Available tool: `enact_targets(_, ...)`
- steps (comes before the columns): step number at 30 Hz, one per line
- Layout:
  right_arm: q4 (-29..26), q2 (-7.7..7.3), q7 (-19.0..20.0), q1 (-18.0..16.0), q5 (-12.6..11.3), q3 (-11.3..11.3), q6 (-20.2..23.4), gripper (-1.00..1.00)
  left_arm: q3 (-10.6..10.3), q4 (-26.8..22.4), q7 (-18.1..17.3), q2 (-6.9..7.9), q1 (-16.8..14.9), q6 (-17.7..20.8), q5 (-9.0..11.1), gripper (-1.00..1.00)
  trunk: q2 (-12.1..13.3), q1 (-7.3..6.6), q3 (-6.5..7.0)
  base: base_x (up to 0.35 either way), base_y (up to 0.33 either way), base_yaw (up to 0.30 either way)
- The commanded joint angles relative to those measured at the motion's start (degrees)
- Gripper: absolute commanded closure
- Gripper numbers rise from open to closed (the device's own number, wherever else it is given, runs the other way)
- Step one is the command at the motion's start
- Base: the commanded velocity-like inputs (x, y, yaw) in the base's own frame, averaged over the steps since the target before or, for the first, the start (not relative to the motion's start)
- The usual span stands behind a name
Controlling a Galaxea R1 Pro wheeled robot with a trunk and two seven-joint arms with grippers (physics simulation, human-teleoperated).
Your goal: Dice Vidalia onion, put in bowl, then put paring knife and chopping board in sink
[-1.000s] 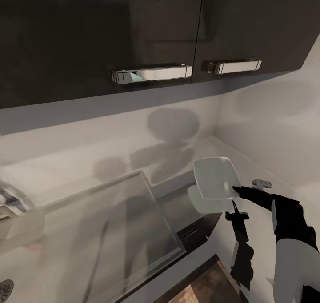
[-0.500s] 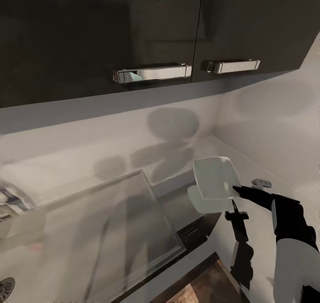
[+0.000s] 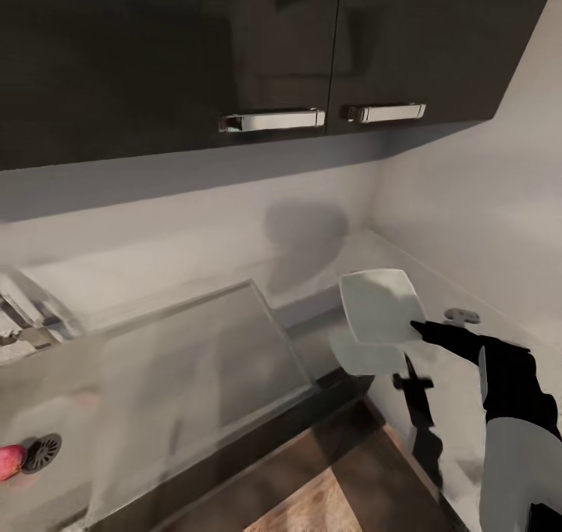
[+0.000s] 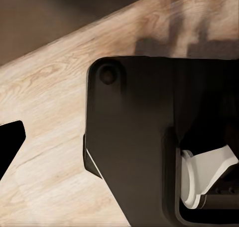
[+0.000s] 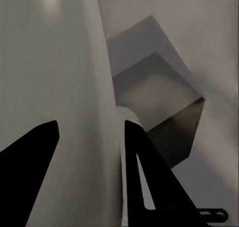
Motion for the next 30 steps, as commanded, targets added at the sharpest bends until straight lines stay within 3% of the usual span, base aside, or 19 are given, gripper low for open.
enact_targets(1, -0.1, 0.03, 0.5, -0.1, 0.5, -0.1, 0.2, 1.00, 0.0, -0.1, 0.0, 0.00, 0.0, -0.1, 0.1, -1.00, -0.1, 0.00, -0.02, -0.337, 0.000, 0.000)
enact_targets(17, -1.8, 0.13, 0.5, -0.1, 0.4, 0.0, 0.2, 1.00, -0.1, -0.1, 0.0, 0.00, 0.0, -0.2, 0.0, -1.00, -0.1, 0.00, 1.32, -0.338, 0.000, 0.000)
enact_targets(23, -2.3, 0.21, 0.5, -0.1, 0.5, 2.0, 0.2, 1.00, -0.1, -0.1, 0.0, 0.00, 0.0, -0.2, 0.1, -1.00, -0.1, 0.00, 1.40, -0.336, 0.055, 0.035)
enact_targets(30, -2.4, 0.50, 0.4, -0.1, 0.5, 2.9, 0.2, 1.00, -0.1, -0.1, 0.0, 0.00, 0.0, -0.2, 0.1, -1.00, -0.1, 0.00, 1.25, -0.320, 0.137, 0.230)
